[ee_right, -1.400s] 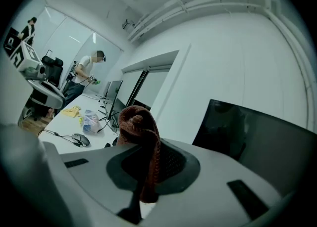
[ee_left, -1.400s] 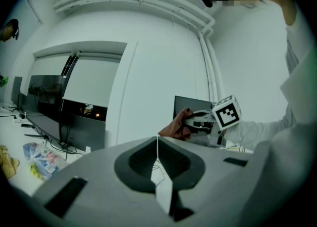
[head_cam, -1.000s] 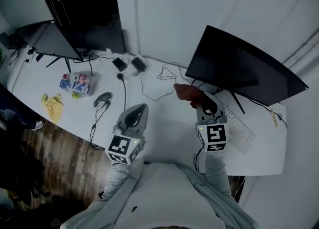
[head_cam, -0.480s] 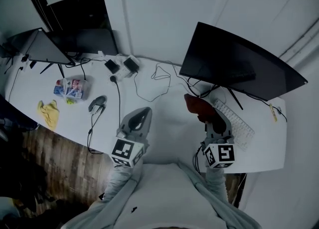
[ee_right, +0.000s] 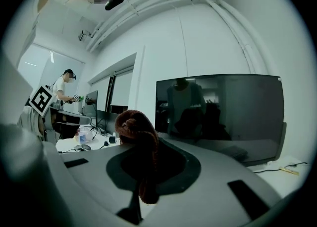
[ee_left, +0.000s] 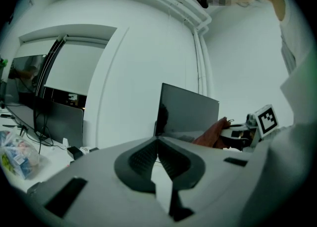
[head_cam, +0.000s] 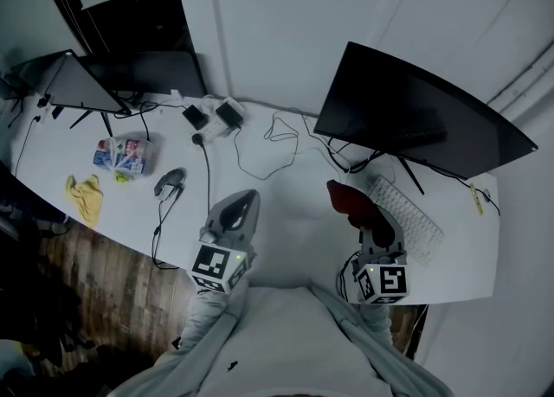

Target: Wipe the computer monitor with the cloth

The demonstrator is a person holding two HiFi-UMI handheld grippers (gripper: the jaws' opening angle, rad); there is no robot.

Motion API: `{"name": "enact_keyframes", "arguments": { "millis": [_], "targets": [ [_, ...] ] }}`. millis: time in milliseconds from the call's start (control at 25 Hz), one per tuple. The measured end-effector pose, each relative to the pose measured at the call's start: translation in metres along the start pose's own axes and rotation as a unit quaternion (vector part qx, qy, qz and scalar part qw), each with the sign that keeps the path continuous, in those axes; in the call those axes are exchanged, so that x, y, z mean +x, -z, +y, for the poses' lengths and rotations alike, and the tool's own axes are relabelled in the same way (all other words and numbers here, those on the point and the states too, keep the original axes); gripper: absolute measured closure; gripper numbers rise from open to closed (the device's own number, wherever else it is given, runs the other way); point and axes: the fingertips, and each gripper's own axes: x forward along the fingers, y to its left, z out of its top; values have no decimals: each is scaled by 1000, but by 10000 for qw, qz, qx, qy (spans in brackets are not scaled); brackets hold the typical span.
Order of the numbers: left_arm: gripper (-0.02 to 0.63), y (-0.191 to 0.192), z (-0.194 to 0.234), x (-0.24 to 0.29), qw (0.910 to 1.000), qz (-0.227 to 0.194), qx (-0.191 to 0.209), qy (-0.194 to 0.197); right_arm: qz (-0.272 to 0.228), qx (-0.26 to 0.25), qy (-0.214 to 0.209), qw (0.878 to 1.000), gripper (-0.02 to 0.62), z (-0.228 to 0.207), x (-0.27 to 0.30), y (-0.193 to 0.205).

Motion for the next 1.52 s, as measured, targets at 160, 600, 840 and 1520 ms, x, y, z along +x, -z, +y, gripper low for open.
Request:
{"name": "enact_keyframes", "arguments": {
  "millis": [160, 600, 840, 1520],
  "targets": [
    [584, -1, 2, -2, 10000, -7, -22, -47, 29, -8, -99, 9999, 560, 5, 4, 1],
    [584, -4, 8, -8, 9999, -40, -2, -122, -47, -40, -337, 9994, 560, 16, 12, -7],
    [584, -4, 9, -9, 9999, -65, -45, -145, -29, -20, -361, 9993, 560, 19, 14, -4],
    [584, 4, 16, -4, 9998, -6, -108, -145, 179, 82, -420, 9989, 560, 22, 23, 5]
  ]
}}
